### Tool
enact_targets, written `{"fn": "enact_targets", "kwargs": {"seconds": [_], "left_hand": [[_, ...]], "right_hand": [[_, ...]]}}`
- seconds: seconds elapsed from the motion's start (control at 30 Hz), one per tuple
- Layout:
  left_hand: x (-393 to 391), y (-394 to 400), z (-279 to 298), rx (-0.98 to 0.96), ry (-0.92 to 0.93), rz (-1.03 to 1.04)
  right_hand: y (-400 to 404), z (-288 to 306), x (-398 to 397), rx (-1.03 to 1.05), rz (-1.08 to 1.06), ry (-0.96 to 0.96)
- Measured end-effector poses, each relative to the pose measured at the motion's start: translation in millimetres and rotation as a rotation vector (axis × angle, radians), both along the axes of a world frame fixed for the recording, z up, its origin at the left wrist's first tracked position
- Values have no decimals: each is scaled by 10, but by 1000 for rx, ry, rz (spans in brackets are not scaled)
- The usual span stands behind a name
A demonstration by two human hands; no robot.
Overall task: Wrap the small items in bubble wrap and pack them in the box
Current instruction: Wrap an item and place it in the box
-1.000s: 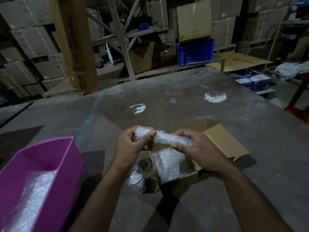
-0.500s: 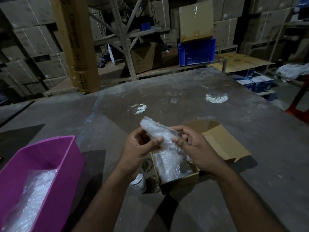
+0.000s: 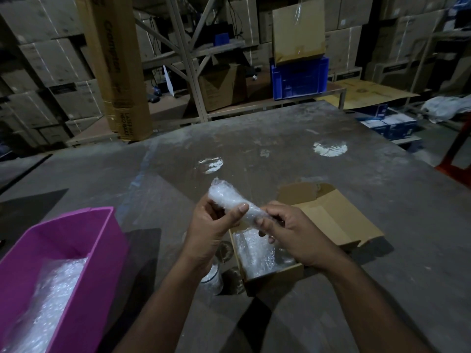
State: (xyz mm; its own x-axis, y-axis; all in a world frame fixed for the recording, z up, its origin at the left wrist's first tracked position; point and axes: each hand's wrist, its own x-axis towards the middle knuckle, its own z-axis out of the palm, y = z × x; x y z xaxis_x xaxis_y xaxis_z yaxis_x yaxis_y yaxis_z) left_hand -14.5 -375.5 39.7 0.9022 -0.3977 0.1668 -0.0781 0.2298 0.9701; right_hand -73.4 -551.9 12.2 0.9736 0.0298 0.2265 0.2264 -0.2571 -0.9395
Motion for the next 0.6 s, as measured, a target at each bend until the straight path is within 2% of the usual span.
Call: {"fn": "enact_targets", "kwargs": {"seconds": [0.17,0.3,0.37,0.47,0.6], "left_hand": [[10,-23,-23,11,-7,-24],[59,-12,-54,19,32,99],[88,3,-62,8,36,172],[161,28,-81,20,1,314],[217,68,-108,149,-77,402]], "right_hand": [[9,18,-13,124,33,59],[28,41,-33,171,-21,22],[13,74,-58,133,-17,-26],[-1,112,-88,-36,-11,-91],[27,149,-97,-142,-17,-125]]}}
